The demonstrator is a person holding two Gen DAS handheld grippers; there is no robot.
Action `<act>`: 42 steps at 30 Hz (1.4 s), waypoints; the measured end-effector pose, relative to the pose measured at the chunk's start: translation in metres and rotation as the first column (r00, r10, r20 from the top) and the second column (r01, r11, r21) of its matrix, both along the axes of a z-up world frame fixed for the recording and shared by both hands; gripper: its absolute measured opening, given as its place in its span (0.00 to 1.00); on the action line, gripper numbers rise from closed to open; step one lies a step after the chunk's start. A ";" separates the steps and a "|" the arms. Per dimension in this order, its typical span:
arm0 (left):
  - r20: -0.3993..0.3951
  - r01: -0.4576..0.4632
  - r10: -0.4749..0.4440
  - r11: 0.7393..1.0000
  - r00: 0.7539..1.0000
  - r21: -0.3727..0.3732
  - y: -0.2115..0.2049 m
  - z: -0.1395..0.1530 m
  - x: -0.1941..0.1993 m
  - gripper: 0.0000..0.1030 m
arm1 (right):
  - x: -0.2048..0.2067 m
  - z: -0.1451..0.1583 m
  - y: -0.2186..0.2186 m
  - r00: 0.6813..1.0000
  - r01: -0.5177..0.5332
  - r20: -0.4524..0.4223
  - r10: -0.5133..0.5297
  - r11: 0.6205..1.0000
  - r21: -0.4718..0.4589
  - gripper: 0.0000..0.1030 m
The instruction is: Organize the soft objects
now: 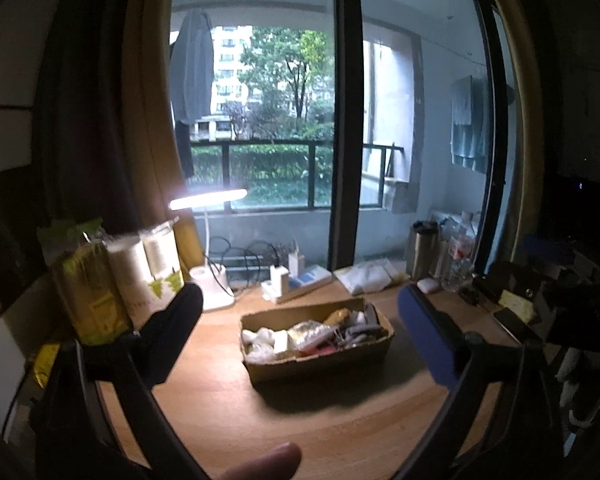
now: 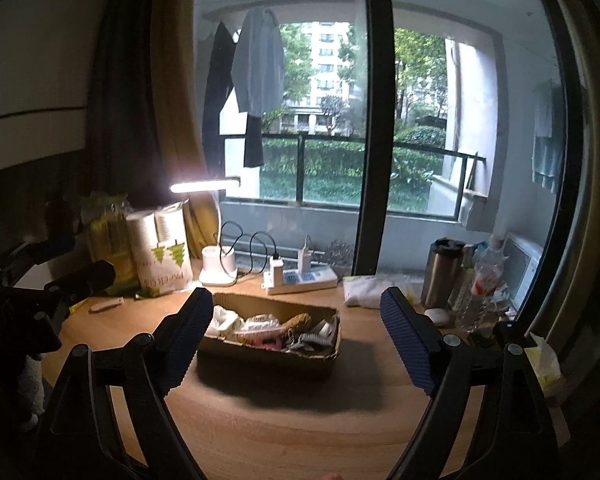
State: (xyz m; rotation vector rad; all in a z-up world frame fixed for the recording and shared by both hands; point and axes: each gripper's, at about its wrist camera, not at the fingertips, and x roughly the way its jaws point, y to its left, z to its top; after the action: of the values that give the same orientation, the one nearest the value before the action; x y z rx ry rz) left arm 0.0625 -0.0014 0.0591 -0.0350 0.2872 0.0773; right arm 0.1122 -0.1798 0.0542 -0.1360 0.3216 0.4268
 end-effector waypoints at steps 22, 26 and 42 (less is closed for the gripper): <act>0.068 0.015 -0.014 1.000 0.998 -0.006 0.004 0.015 -0.015 0.96 | -0.005 0.009 0.006 0.999 -0.008 0.035 0.008 1.000 -0.004 0.86; 0.064 0.012 -0.011 1.000 0.998 -0.007 0.004 0.015 -0.015 0.96 | -0.004 0.009 0.006 0.999 -0.009 0.034 0.009 1.000 -0.004 0.86; 0.063 0.016 -0.016 1.000 0.998 -0.002 0.002 0.014 -0.013 0.96 | -0.003 0.009 0.005 1.000 -0.006 0.030 0.006 1.000 -0.002 0.86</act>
State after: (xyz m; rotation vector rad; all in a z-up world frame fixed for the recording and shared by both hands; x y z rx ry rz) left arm 0.0497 0.0007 0.0736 -0.0378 0.2248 0.0594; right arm 0.1087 -0.1748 0.0628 -0.1448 0.2919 0.4299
